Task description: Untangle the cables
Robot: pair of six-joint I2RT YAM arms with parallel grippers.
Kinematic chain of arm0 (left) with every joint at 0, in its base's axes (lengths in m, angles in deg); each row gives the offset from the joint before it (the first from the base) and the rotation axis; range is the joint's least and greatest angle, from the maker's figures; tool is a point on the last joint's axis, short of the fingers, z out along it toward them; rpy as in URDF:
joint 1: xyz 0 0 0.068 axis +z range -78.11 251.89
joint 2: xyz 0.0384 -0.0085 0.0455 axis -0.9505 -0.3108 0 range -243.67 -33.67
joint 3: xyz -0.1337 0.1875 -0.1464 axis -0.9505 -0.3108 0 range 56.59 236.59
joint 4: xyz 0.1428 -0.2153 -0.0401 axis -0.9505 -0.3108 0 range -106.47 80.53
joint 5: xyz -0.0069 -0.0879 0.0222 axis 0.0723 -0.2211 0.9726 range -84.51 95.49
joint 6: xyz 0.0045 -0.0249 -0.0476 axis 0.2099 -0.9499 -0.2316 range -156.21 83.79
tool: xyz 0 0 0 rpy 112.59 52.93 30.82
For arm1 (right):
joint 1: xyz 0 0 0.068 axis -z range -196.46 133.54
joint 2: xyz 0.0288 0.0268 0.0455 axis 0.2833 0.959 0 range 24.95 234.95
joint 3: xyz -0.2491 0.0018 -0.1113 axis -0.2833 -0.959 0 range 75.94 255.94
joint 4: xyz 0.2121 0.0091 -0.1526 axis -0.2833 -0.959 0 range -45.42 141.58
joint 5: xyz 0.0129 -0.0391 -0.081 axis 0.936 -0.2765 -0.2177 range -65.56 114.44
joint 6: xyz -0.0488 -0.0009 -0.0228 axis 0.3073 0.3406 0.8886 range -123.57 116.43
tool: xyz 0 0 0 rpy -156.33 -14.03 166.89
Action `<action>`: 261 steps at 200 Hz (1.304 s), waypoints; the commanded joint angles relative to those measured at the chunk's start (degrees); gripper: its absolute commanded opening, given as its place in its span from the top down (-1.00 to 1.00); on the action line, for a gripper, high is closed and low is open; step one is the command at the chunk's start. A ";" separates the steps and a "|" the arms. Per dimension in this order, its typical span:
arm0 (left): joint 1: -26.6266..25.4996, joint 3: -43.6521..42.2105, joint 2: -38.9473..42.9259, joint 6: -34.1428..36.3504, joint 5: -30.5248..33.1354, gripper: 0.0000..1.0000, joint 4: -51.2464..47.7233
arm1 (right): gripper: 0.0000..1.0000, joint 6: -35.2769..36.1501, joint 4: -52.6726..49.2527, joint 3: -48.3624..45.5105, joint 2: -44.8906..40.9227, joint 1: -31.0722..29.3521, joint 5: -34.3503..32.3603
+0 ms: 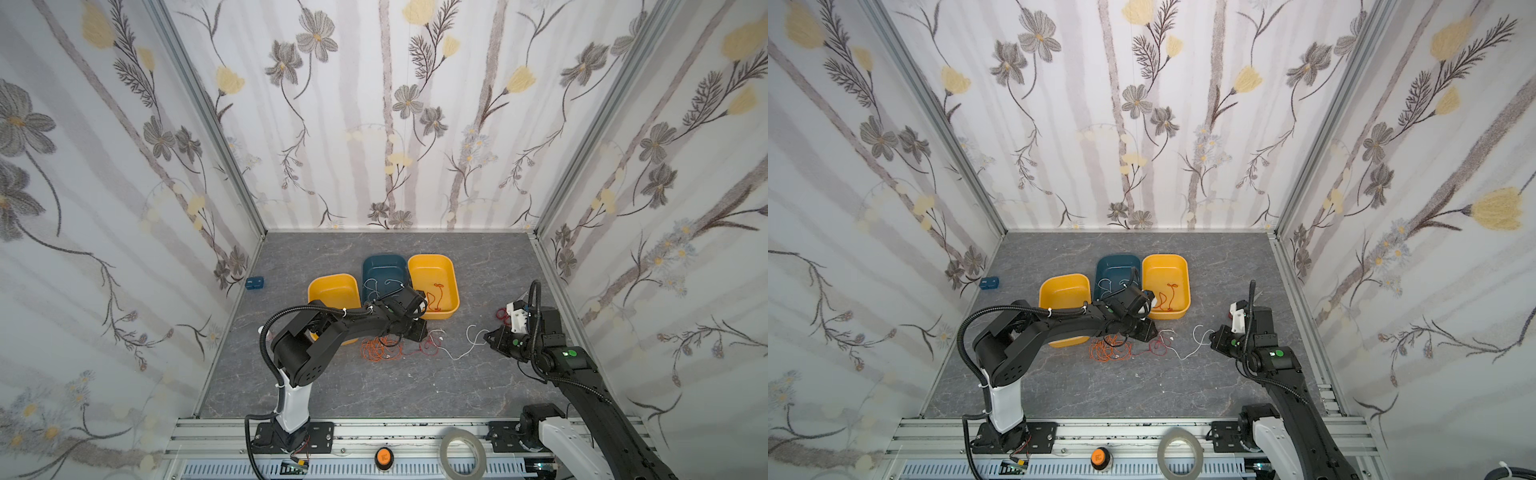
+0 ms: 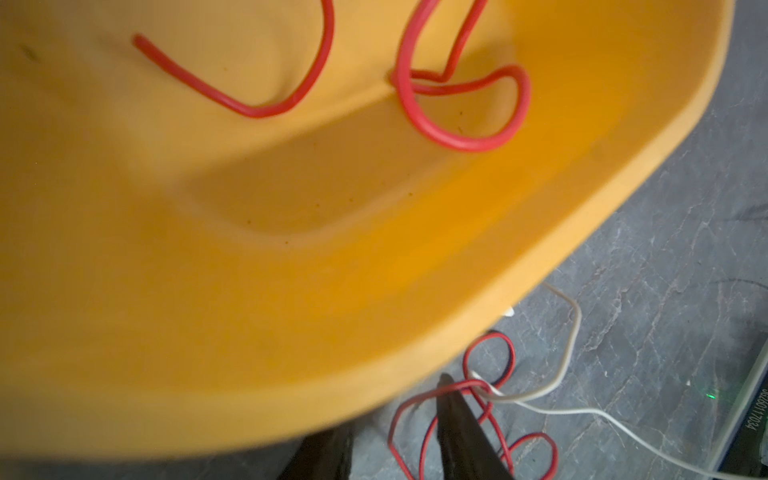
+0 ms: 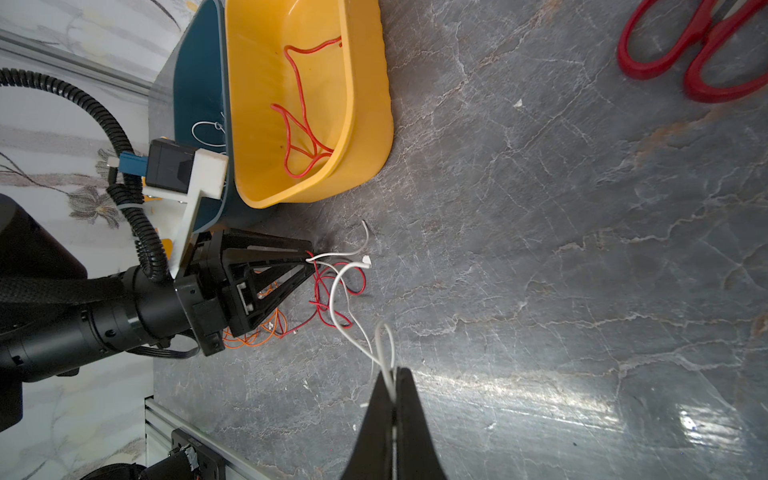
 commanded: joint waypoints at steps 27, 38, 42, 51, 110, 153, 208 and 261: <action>0.05 -0.73 0.55 -0.90 1.30 0.80 0.55 | 0.94 -0.78 2.21 -0.05 0.11 -0.11 -0.25; 0.05 -1.59 1.82 -1.09 2.34 0.89 0.58 | 0.94 -0.34 1.35 0.42 -0.52 -0.09 -2.22; 0.05 -2.01 2.30 -1.21 2.69 0.91 0.57 | 0.95 -0.34 0.73 0.71 -0.78 -0.04 -3.34; 0.28 -2.97 3.59 -1.44 3.42 0.96 0.69 | 0.96 -0.07 -0.71 1.31 -1.13 0.08 -6.13; 1.08 -10.60 10.85 -4.23 7.35 1.00 -0.09 | 0.97 -2.49 -4.97 2.01 -3.18 5.53 -15.23; 1.40 -16.53 16.74 -6.68 9.93 1.00 0.31 | 0.99 -4.76 -7.89 1.68 -7.12 11.04 -21.22; 1.93 -19.49 19.62 -8.43 12.14 1.00 -2.02 | 1.00 -7.11 -7.72 1.50 -9.79 16.93 -21.61; 2.51 -20.61 21.61 -8.57 11.93 1.00 -3.21 | 1.00 -7.87 -5.82 2.22 -10.37 19.71 -16.05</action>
